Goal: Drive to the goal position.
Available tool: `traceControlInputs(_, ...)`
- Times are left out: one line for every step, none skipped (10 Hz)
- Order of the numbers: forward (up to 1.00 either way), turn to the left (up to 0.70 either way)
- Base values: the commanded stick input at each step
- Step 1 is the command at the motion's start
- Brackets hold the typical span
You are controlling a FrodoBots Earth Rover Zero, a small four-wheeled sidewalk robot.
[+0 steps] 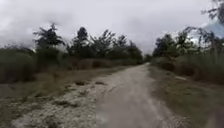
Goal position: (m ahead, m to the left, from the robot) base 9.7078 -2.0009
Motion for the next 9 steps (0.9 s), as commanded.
traceControlInputs(0.5,-0.5)
traceControlInputs(0.5,-0.23)
traceControlInputs(0.5,0.0)
traceControlInputs(0.5,0.0)
traceControlInputs(0.5,0.0)
traceControlInputs(0.5,0.0)
traceControlInputs(0.5,0.0)
traceControlInputs(0.5,0.0)
traceControlInputs(0.5,0.0)
